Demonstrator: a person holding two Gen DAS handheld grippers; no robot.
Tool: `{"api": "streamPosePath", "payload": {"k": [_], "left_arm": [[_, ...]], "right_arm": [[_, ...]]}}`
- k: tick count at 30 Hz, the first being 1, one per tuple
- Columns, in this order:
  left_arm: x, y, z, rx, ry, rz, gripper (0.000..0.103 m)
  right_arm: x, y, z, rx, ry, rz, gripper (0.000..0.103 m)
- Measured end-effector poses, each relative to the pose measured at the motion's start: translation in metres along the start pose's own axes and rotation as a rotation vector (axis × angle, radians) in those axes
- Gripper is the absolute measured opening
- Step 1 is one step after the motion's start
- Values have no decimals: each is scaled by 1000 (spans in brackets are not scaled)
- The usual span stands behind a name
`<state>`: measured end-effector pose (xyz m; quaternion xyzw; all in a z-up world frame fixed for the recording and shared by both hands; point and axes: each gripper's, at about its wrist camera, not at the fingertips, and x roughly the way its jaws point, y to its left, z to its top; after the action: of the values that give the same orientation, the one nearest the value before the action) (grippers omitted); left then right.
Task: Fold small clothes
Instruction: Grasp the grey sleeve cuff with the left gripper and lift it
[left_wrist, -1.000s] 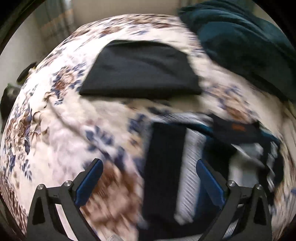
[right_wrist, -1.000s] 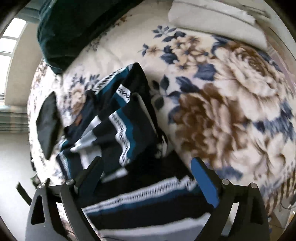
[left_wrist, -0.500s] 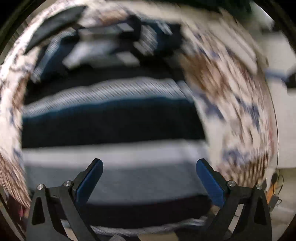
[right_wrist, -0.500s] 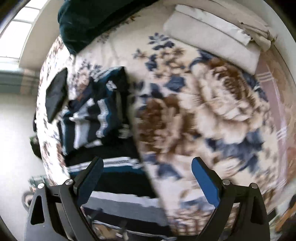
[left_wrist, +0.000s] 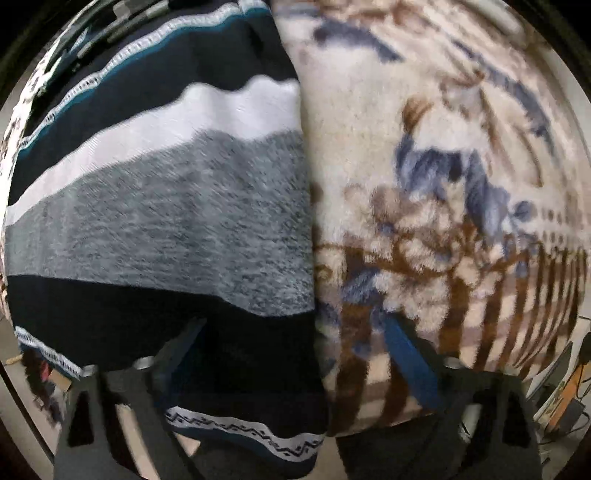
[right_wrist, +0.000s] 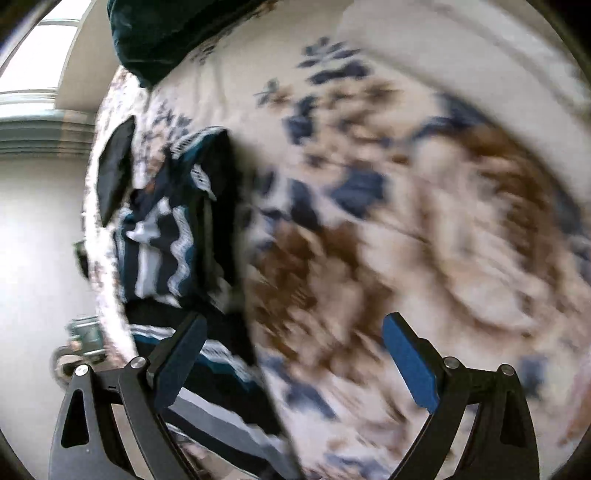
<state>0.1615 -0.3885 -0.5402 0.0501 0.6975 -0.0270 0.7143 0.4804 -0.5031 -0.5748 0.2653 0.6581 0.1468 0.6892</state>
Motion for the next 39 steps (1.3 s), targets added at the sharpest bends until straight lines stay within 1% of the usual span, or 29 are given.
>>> {"api": "streamPosePath", "payload": {"k": [1,2,3,4,5,8,10,11,12,13,14,15,16,18,20,22,24,26,29,30,32,33,36,39], "left_arm": [[-5,5,-1,7,-26,4,56],[-9,10,-2,18,-52,18,28],[-13,18,-6,22,-63,27,18],[-15,23,-6,23,-69,17,8],[-16,31,-5,15,-73,2,6],[-21,51,-5,-14,-91,-18,6],[-28,59,-8,-38,-111,-35,5],[-32,64,-10,-57,-119,-46,5],[-37,72,-15,-76,-125,-63,5],[-40,77,-17,-94,-130,-70,5],[-45,86,-18,-117,-140,-80,5],[-50,95,-23,-127,-147,-84,5],[-55,102,-24,-141,-162,-78,5],[-66,114,-30,-167,-184,-71,5],[-76,133,-29,-200,-203,-62,5],[-90,146,-29,-237,-237,-52,5],[-101,167,-32,-280,-277,-54,5],[-111,190,-32,-329,-308,-67,5],[-121,229,-32,-420,-341,-96,5],[-118,235,-29,-442,-345,-104,5],[-116,264,-35,-495,-346,-122,5],[-115,273,-38,-514,-347,-129,5],[-108,319,-48,-582,-341,-148,5],[-92,358,-57,-652,-318,-169,5]], "right_arm": [[12,6,9,-10,15,35,98],[27,14,21,-22,27,71,98],[42,22,31,-37,44,93,98],[53,29,38,-45,55,114,98],[70,35,49,-49,73,133,98],[108,47,69,-46,126,139,98],[123,52,75,-38,148,142,99],[126,54,76,-31,157,144,98],[128,58,76,-24,148,142,96],[128,63,76,-32,141,169,80],[131,68,75,-44,152,185,39],[135,72,74,-51,168,174,22],[137,77,71,-54,163,153,19],[134,87,69,-57,142,134,17],[125,96,67,-47,125,140,16],[108,112,66,-33,101,143,16],[94,134,65,-43,83,115,15],[84,167,62,-65,78,46,15],[85,228,59,-106,93,-59,15],[90,259,57,-136,94,-112,15],[101,299,55,-161,99,-160,15],[116,328,53,-179,109,-188,15],[169,395,40,-234,139,-261,15],[225,442,24,-274,170,-326,15]]}}
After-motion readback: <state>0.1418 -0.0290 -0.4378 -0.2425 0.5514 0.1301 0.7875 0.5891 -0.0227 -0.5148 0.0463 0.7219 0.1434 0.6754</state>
